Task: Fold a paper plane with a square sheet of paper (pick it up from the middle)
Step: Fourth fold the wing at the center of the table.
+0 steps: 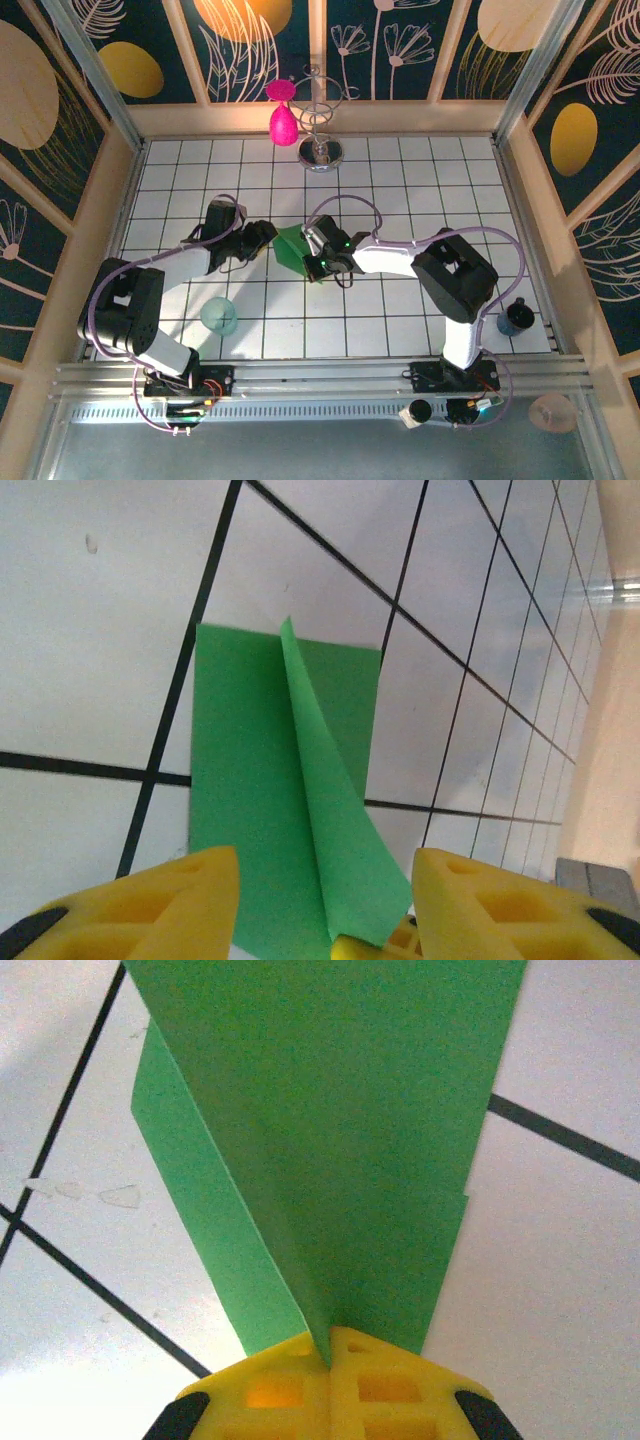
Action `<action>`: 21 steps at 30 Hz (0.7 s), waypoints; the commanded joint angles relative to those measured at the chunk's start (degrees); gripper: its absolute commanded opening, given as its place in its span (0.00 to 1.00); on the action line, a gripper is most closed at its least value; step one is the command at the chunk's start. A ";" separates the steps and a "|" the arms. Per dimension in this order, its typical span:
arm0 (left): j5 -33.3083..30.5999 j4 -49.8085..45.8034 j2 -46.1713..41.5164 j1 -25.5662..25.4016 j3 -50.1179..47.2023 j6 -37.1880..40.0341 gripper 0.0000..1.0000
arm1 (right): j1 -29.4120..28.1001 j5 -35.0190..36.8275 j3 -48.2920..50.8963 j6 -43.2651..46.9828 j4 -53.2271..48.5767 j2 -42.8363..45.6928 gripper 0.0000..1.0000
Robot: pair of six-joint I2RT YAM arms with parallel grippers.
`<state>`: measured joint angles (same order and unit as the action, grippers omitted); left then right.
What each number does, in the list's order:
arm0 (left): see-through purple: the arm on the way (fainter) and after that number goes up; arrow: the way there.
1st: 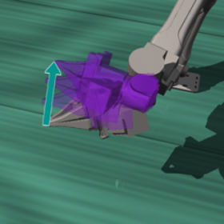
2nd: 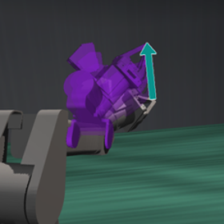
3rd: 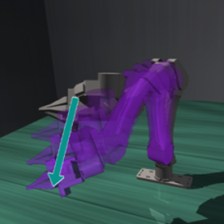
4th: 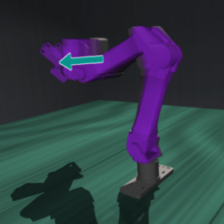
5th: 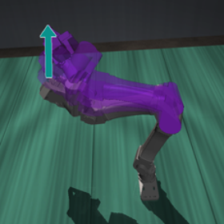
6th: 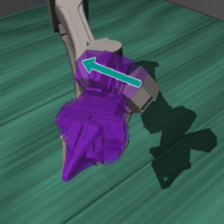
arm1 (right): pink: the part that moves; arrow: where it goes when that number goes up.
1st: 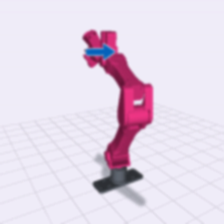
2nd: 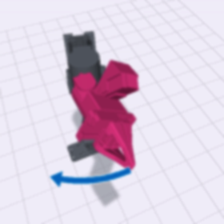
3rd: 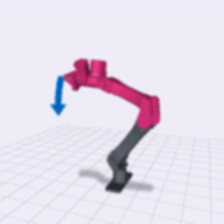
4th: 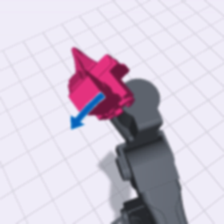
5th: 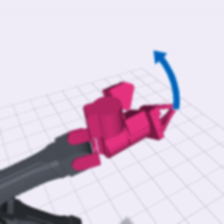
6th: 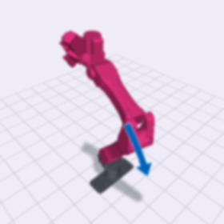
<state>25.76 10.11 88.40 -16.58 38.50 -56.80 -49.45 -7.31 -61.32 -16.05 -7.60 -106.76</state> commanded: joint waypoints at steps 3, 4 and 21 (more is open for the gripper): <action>4.17 8.77 -1.39 -0.91 -4.22 -4.17 0.45 | 2.00 -6.43 2.50 -2.66 3.68 0.63 0.00; 4.36 9.49 -1.39 -1.21 -4.67 -4.46 0.44 | 2.40 -7.47 3.05 -3.03 4.59 0.65 0.00; 5.77 20.51 1.68 -5.93 -8.39 -7.02 0.40 | 8.56 -23.41 10.07 -9.09 16.63 1.03 0.00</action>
<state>30.06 25.32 89.43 -22.11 31.07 -62.78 -41.69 -26.50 -52.49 -23.07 6.55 -106.76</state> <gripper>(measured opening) 0.406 0.054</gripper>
